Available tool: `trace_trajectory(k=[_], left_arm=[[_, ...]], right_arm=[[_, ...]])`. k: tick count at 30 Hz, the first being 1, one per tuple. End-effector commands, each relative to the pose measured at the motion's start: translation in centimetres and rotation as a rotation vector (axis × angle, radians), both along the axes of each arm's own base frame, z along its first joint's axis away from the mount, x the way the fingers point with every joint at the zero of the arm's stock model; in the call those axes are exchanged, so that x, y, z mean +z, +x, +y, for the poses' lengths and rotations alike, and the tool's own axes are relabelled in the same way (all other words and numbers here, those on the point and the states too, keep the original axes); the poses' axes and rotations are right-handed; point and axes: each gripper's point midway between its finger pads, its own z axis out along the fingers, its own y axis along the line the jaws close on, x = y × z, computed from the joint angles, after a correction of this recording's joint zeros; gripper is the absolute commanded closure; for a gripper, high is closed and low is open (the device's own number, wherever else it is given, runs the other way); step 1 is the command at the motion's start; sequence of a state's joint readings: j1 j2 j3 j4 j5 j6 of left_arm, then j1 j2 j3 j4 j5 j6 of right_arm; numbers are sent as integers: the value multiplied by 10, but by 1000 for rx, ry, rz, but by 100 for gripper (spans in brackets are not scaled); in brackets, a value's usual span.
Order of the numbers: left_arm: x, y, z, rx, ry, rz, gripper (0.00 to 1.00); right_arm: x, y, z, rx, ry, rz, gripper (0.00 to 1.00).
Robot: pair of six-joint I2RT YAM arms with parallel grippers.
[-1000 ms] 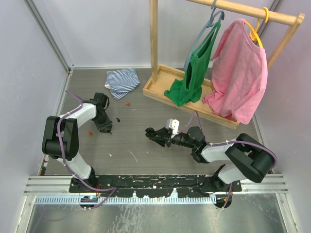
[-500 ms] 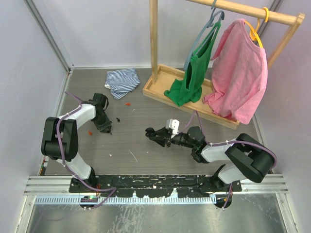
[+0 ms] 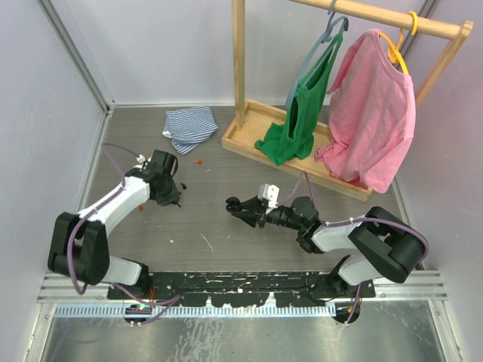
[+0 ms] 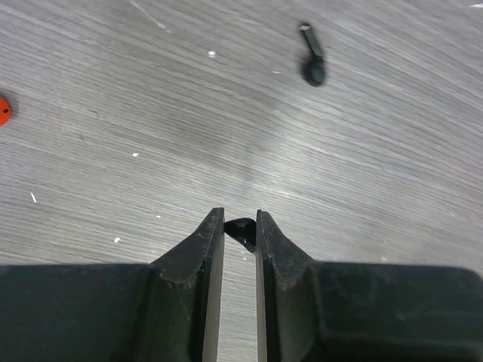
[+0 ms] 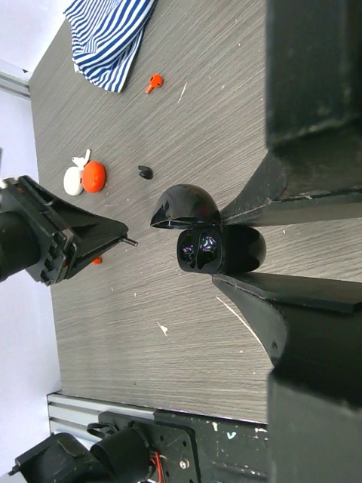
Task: Insert the wireless bluetooth earbuds into the charging case
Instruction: Pick up the earbud from the center of the board, then place the earbud in the charging case.
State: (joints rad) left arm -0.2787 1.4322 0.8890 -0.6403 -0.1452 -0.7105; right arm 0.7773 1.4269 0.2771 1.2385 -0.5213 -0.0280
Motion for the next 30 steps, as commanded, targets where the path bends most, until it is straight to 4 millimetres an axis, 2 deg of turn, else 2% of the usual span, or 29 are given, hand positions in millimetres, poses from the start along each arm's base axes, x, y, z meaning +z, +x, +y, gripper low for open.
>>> trace_trajectory(k=[1,6,12,22,30], left_arm=[[38,15,-9,-16,26,-212,87],[84,15,-22,-64,23,-406,87],[122,11,-41,-125,-18,-568,87],[169,-1,-83,-197,-140,-795,87],[204,-23,-128,-336,-185,-941,87]], right_arm=[[34,10,5,-26,92,-84,99],[38,15,6,-49,103,-95,99],[45,24,7,-85,120,-106,99],[51,33,7,-119,124,-167,99],[65,29,4,-118,181,-221,99]])
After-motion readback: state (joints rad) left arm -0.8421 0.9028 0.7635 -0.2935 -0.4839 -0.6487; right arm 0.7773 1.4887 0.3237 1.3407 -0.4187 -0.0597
